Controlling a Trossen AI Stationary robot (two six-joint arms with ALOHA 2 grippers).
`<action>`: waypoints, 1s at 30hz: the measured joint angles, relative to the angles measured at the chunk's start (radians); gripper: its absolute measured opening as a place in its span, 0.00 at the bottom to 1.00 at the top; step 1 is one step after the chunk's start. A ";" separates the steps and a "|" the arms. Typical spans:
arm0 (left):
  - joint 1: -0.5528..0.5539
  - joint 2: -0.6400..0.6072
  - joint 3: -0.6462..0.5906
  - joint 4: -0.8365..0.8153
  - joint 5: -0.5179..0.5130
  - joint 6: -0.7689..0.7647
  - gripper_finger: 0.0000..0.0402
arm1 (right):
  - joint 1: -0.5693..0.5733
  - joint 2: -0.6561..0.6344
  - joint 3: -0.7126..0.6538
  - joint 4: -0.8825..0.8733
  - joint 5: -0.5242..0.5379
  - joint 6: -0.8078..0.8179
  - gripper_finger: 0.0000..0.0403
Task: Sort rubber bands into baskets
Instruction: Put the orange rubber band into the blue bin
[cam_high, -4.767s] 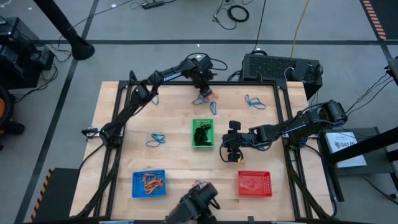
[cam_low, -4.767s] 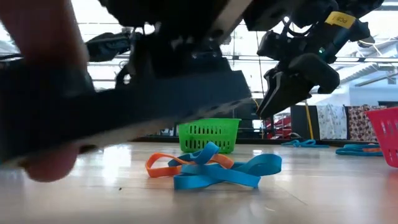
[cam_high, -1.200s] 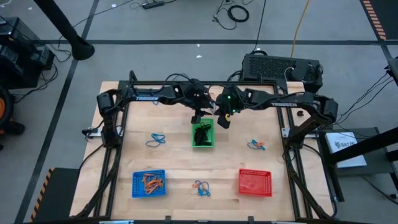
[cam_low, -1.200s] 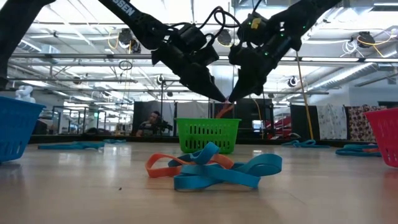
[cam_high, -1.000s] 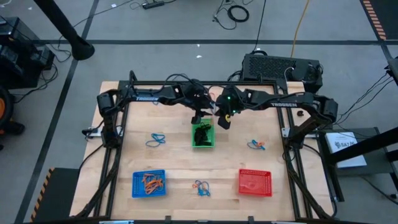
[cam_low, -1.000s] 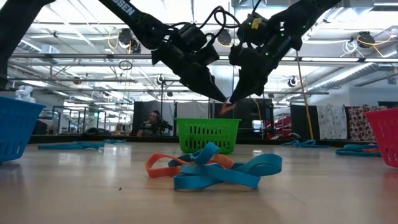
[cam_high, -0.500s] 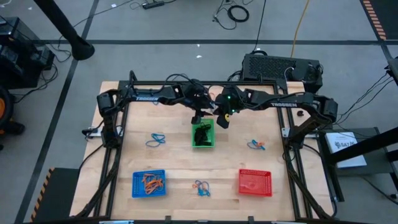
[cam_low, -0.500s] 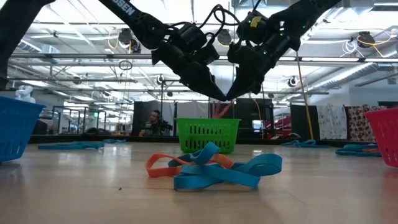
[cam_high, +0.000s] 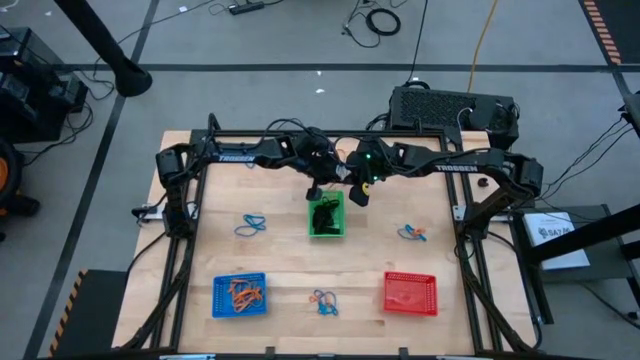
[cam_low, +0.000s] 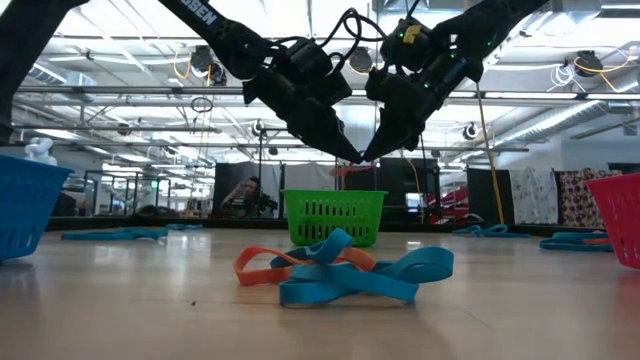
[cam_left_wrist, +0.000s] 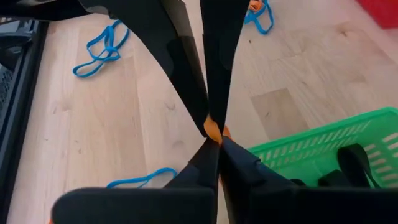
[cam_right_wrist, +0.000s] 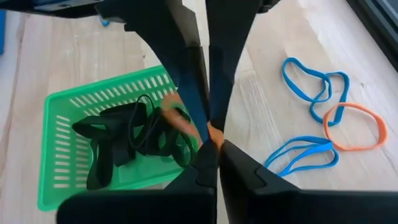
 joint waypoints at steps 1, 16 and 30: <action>0.000 0.000 0.000 -0.001 0.000 0.000 0.02 | 0.000 0.000 0.000 0.001 -0.001 -0.012 0.02; -0.020 -0.047 0.026 -0.135 -0.085 -0.069 0.00 | 0.000 0.000 0.000 -0.014 -0.003 -0.046 0.32; -0.257 -0.276 -0.009 -0.893 -0.019 -0.657 0.00 | 0.025 0.000 -0.185 0.145 -0.003 0.075 0.37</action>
